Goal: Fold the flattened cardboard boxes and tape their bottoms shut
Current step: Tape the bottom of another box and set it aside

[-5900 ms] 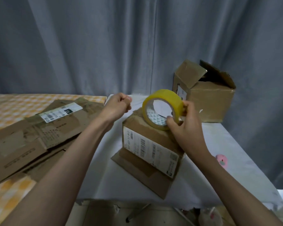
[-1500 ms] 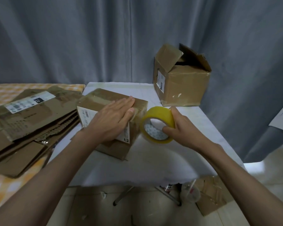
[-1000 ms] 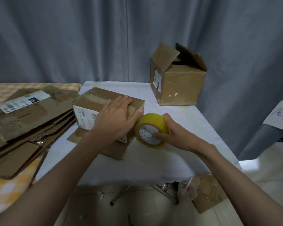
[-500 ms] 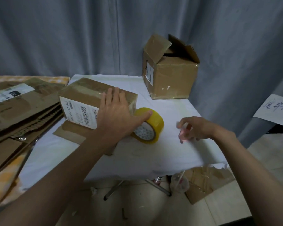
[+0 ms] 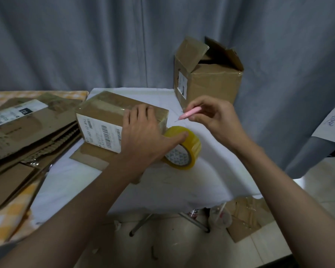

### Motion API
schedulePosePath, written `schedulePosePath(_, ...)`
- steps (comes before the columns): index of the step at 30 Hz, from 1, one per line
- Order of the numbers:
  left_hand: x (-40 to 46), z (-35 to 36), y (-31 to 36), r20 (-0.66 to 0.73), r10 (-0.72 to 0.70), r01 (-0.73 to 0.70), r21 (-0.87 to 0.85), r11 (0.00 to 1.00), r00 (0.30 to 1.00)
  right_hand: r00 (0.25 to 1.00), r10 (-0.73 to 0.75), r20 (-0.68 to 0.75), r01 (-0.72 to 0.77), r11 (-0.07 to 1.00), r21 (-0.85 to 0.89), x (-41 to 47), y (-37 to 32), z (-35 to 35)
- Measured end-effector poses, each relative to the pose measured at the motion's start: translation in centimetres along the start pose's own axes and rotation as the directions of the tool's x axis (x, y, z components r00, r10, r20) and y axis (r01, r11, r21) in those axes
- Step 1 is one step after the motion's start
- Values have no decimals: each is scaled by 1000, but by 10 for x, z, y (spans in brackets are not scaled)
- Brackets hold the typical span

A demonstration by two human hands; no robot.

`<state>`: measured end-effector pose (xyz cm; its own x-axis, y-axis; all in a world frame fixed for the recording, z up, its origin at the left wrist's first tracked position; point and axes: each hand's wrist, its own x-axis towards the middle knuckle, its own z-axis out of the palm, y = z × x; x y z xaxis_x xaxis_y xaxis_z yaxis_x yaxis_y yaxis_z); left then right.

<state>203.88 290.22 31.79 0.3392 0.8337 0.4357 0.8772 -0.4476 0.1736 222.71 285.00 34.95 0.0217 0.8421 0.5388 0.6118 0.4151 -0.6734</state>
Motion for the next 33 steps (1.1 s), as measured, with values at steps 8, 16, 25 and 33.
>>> schedulePosePath(8,-1,3,1,-11,-3,3,1,1000,1000,993,-103,59,108,989,-104,9,3,21)
schedulePosePath(16,1,3,0,-2,4,-4,-1,1000,1000,991,-126,55,132,982,-137,11,6,24)
schedulePosePath(25,0,3,1,-18,8,-8,-11,1000,1000,981,-179,72,187,973,-133,11,9,29)
schedulePosePath(33,1,3,-3,9,0,0,-2,1000,1000,980,174,-94,-198,889,-412,12,44,10)
